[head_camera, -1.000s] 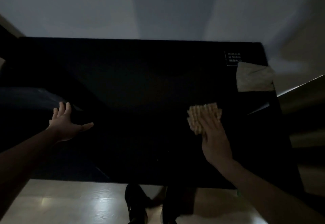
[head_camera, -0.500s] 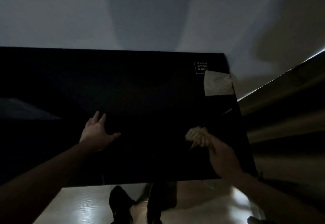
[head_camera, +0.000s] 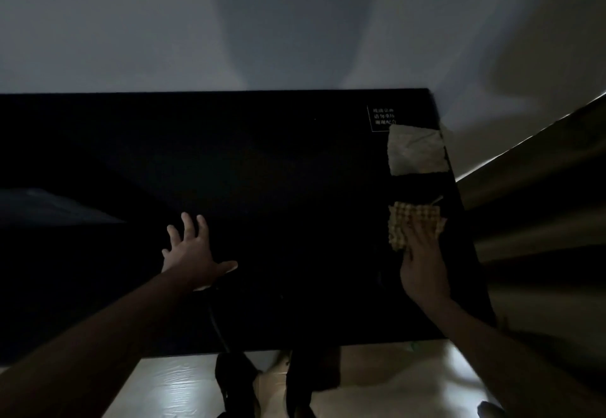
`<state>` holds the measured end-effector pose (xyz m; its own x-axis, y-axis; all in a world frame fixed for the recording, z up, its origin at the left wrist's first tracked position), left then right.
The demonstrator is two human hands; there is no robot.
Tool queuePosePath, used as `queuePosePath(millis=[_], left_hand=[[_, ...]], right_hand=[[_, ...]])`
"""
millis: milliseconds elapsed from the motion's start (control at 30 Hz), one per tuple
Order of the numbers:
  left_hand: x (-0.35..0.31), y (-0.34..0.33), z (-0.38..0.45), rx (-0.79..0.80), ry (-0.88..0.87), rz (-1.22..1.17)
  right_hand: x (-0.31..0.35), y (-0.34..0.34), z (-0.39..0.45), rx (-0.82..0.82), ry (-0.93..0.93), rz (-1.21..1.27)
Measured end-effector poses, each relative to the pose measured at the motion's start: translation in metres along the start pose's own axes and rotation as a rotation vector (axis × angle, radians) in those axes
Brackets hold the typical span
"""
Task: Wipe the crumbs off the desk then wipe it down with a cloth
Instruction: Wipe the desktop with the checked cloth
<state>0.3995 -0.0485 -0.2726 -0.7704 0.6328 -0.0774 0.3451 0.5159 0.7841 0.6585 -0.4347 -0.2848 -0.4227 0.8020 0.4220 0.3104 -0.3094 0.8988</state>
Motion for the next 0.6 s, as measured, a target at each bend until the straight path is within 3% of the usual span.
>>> queuePosePath(millis=[167, 267, 367, 500, 600], left_hand=[[-0.002, 0.002, -0.003, 0.006, -0.01, -0.007], [-0.004, 0.003, -0.006, 0.02, 0.007, 0.007], [-0.005, 0.004, -0.006, 0.015, 0.005, 0.014], [-0.003, 0.001, -0.003, 0.014, 0.009, 0.023], [-0.003, -0.001, -0.003, 0.015, 0.001, 0.034]], right_hand=[[0.05, -0.03, -0.117, 0.133, 0.267, 0.12], [0.067, -0.043, -0.135, 0.216, 0.237, 0.222], [0.085, -0.041, -0.084, 0.197, 0.089, 0.418], [0.114, -0.024, 0.046, 0.109, -0.185, 0.564], [0.136, 0.0, 0.15, -0.047, -0.142, 0.454]])
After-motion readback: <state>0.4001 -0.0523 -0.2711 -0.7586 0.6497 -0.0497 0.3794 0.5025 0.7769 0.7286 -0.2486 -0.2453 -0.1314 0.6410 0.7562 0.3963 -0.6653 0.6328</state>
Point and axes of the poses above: each hand's wrist, its own z-axis towards the middle knuckle, its own y-axis out of the back of the hand, x = y × z, the point moved 8 cm from there along z, towards the middle knuckle, and after that the axes turned 1 degree about x, right-handed, at the moved point
